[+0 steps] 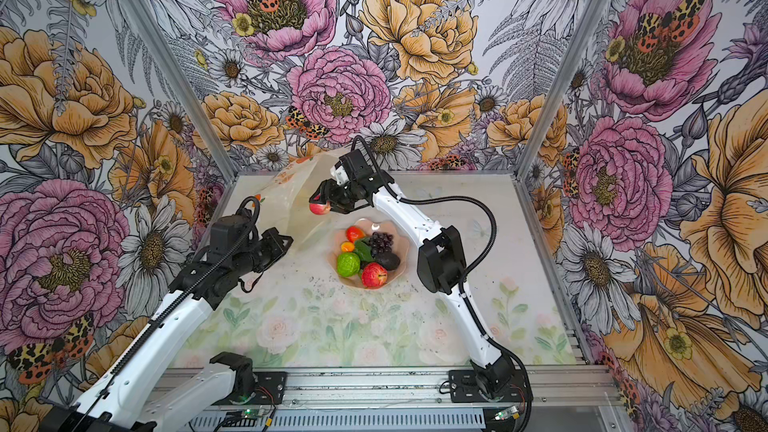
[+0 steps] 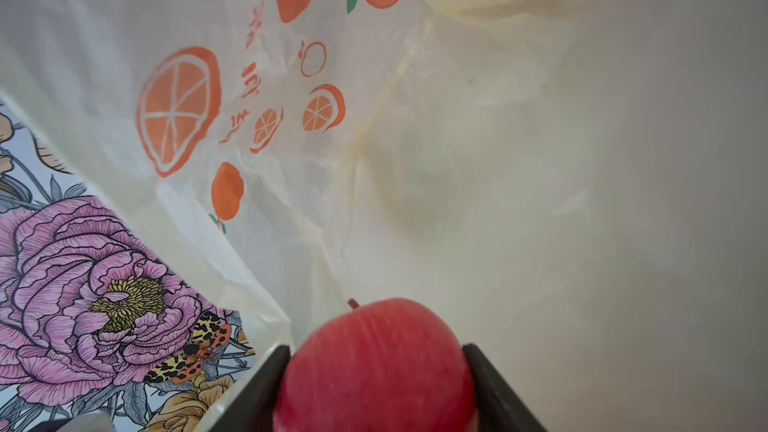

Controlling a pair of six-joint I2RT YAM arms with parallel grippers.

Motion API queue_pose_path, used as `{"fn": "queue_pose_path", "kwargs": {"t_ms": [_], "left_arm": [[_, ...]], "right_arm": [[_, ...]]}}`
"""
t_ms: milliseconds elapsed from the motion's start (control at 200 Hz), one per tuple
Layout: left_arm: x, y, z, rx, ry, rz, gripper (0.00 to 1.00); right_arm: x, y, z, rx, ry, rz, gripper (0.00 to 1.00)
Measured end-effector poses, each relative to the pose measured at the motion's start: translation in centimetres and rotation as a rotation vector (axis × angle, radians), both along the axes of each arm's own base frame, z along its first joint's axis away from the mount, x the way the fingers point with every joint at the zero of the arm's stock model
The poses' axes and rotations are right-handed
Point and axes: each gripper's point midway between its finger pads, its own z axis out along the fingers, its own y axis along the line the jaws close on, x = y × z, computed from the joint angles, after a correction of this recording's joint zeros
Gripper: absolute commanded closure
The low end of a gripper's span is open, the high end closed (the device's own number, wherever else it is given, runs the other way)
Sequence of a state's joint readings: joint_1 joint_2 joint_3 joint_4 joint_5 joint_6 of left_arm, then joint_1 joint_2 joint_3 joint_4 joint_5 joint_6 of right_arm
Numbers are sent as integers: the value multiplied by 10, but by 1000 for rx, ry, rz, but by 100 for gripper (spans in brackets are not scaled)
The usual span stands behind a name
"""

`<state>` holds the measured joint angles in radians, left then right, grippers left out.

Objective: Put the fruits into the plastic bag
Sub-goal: 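Lift the red apple with the right gripper and carry it into the bag, then open the right gripper to drop the apple inside the bag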

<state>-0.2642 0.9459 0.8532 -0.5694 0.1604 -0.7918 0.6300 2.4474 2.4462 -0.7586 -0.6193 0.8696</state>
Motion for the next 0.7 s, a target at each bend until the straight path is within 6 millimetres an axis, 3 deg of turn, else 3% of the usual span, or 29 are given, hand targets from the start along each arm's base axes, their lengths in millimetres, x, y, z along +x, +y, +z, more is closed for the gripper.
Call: {"fn": "queue_pose_path", "kwargs": {"t_ms": [215, 455, 700], "left_arm": [[-1, -15, -4, -3, 11, -27, 100], [0, -17, -2, -8, 6, -24, 100], [0, -17, -2, -14, 5, -20, 100]], "right_arm": [[9, 2, -27, -26, 53, -44, 42], [17, 4, -48, -44, 93, -86, 39], [21, 5, -54, -46, 117, -113, 31]]}}
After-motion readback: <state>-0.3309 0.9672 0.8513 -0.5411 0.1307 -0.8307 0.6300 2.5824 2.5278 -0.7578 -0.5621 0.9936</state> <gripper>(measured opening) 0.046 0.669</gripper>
